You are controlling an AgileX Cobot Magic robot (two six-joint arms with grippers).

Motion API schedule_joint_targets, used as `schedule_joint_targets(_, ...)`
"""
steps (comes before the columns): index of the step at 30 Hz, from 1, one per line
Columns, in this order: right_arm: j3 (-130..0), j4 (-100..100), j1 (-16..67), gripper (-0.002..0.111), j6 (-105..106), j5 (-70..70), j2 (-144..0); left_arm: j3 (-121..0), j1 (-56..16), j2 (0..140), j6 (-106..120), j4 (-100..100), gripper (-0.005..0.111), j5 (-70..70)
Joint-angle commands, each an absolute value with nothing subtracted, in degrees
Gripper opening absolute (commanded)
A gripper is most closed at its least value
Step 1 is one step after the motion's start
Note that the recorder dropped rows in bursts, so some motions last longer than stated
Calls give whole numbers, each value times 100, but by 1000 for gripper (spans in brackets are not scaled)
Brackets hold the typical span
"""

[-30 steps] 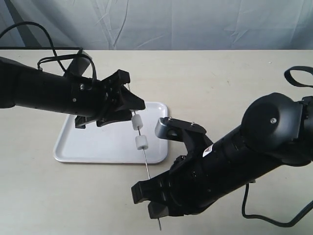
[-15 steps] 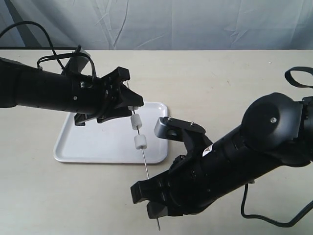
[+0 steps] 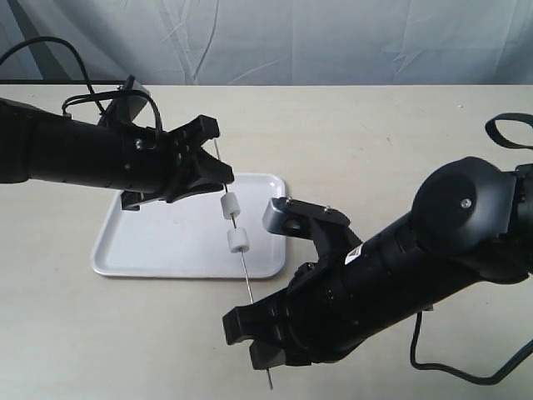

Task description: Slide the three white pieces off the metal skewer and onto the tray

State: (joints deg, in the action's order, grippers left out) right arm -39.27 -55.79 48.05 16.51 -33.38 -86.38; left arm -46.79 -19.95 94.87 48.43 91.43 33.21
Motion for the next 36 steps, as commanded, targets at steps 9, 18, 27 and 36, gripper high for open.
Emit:
schedule_joint_targets(9, -3902, -5538, 5215, -1, 1801, -3498, -8599, -4684, -2005, 9481, 5007, 9199, 10, 2876)
schedule_joint_targets(18, -3505, -5594, 5600, -1, 1731, -2991, -8599, -4697, -1482, 9481, 5020, 9031, 10, 3170)
schedule_joint_targets(27, -2596, -5721, 5600, -1, 1731, -2755, -8254, -4845, -955, 9481, 5020, 8753, 10, 3075)
schedule_joint_targets(36, -2489, -5765, 5600, -1, 1731, -2472, -7811, -4858, -911, 9562, 5154, 8012, 10, 3083)
